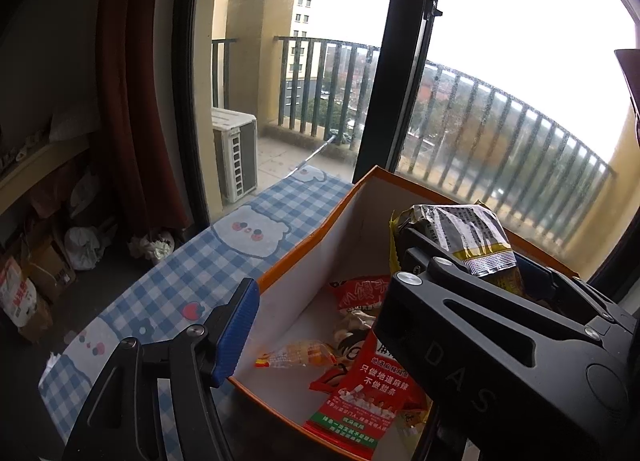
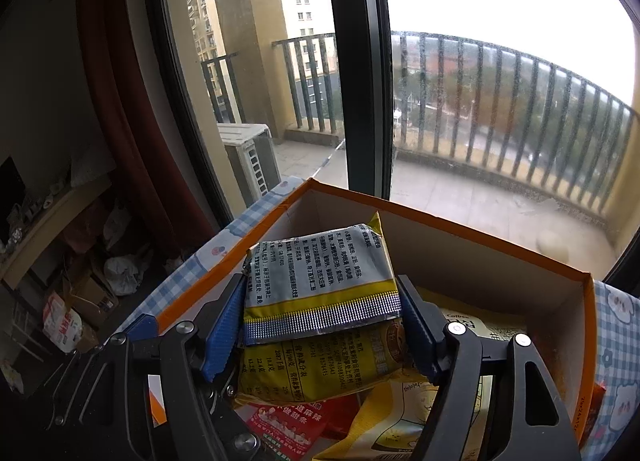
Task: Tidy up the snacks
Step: 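Lower both packets into the box and open both tools, then withdraw both open tools and move them toward the red spicy-strip packet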
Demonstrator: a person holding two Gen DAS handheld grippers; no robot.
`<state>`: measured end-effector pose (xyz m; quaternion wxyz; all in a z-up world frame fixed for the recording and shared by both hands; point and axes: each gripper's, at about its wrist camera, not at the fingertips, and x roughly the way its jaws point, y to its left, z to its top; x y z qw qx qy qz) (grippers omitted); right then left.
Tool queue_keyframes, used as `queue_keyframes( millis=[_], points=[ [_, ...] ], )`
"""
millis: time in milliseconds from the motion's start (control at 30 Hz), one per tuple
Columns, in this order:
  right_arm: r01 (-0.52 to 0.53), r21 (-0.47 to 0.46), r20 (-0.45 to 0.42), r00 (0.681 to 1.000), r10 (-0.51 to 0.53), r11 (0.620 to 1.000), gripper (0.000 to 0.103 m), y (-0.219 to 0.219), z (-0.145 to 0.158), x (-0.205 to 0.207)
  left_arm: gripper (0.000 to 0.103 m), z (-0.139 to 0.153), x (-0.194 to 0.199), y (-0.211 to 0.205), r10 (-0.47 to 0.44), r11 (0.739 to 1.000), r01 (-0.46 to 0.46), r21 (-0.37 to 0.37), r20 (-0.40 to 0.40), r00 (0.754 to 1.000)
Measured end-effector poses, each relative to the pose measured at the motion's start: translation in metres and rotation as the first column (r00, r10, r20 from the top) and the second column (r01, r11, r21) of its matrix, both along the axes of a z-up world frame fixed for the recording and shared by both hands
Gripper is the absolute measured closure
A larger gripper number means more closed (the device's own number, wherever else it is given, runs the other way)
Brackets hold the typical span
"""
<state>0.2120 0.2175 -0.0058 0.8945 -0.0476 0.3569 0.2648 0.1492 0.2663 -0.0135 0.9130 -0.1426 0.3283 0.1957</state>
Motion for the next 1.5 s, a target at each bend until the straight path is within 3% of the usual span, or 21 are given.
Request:
queue_keyframes(
  millis=[100, 133, 200, 233, 467, 933, 1133, 1367, 1500],
  points=[
    [0.001, -0.011, 0.001, 1.0, -0.001, 1.0, 0.022, -0.002, 0.0, 0.0, 0.031, 0.0, 0.001, -0.001, -0.011, 1.0, 0.011, 0.001, -0.003, 1.0],
    [0.006, -0.025, 0.006, 1.0, -0.006, 1.0, 0.021, -0.001, 0.0, 0.0, 0.023, -0.001, 0.002, -0.002, -0.029, 1.0, 0.029, -0.005, -0.003, 1.0],
    [-0.007, -0.038, 0.018, 1.0, 0.008, 0.999, 0.002, -0.001, 0.002, -0.003, 0.02, -0.001, 0.001, -0.004, -0.064, 0.997, 0.065, -0.032, 0.014, 0.998],
    [-0.014, -0.038, 0.018, 1.0, 0.014, 0.999, 0.001, -0.002, 0.002, -0.006, 0.019, -0.001, 0.0, -0.006, -0.076, 0.996, 0.077, -0.037, 0.019, 0.997],
    [0.035, -0.087, 0.084, 0.996, -0.028, 0.996, 0.001, -0.022, 0.01, -0.024, 0.018, 0.003, -0.01, -0.031, -0.168, 0.983, 0.171, -0.064, 0.047, 0.985],
    [0.082, -0.105, 0.132, 0.989, -0.068, 0.991, 0.001, -0.082, 0.031, -0.074, 0.018, 0.029, -0.043, -0.082, -0.266, 0.964, 0.268, -0.005, 0.088, 0.96],
    [0.114, -0.067, 0.135, 0.985, -0.104, 0.991, 0.001, -0.119, 0.039, -0.089, 0.017, 0.037, -0.054, -0.119, -0.318, 0.948, 0.315, 0.047, 0.087, 0.944],
    [0.17, -0.054, 0.163, 0.974, -0.159, 0.984, 0.001, -0.172, 0.045, -0.097, 0.015, 0.037, -0.056, -0.165, -0.364, 0.932, 0.361, 0.042, 0.101, 0.926],
    [0.186, -0.056, 0.175, 0.969, -0.174, 0.981, 0.001, -0.201, 0.045, -0.098, 0.015, 0.038, -0.054, -0.191, -0.376, 0.926, 0.37, 0.075, 0.1, 0.921]
  ],
)
